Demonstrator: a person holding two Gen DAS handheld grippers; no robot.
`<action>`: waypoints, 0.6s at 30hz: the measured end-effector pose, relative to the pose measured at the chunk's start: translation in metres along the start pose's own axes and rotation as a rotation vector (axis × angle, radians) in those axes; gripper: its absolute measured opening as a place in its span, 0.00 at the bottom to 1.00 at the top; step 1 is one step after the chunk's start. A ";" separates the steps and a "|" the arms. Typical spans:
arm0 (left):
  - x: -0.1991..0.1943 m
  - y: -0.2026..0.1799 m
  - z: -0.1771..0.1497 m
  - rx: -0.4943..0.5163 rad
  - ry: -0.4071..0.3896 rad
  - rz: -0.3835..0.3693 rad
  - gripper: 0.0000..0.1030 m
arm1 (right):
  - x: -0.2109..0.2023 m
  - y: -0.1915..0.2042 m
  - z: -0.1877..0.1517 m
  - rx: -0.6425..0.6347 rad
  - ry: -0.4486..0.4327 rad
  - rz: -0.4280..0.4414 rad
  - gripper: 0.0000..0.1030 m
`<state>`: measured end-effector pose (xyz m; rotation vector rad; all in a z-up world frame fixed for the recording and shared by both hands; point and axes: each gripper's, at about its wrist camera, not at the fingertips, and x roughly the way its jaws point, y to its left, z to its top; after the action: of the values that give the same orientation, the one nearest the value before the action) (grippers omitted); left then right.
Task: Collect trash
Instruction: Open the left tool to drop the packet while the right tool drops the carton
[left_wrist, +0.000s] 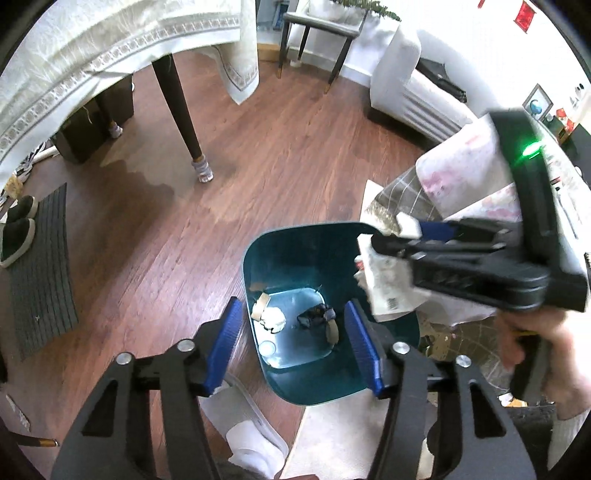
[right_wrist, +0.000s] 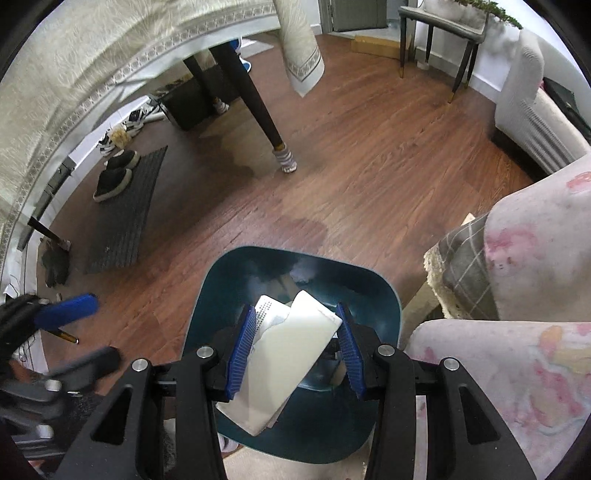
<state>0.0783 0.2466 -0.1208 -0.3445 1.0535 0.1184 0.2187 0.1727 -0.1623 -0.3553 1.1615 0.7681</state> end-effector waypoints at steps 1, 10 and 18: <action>-0.004 0.000 0.001 -0.003 -0.009 -0.004 0.51 | 0.004 0.000 -0.001 0.000 0.009 0.000 0.44; -0.037 -0.005 0.017 -0.023 -0.104 -0.029 0.43 | 0.046 0.000 -0.017 0.007 0.112 -0.005 0.44; -0.056 -0.015 0.022 -0.006 -0.150 -0.060 0.43 | 0.068 0.000 -0.034 -0.023 0.198 -0.037 0.52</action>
<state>0.0733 0.2435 -0.0592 -0.3666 0.8943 0.0926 0.2082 0.1760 -0.2373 -0.4791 1.3286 0.7265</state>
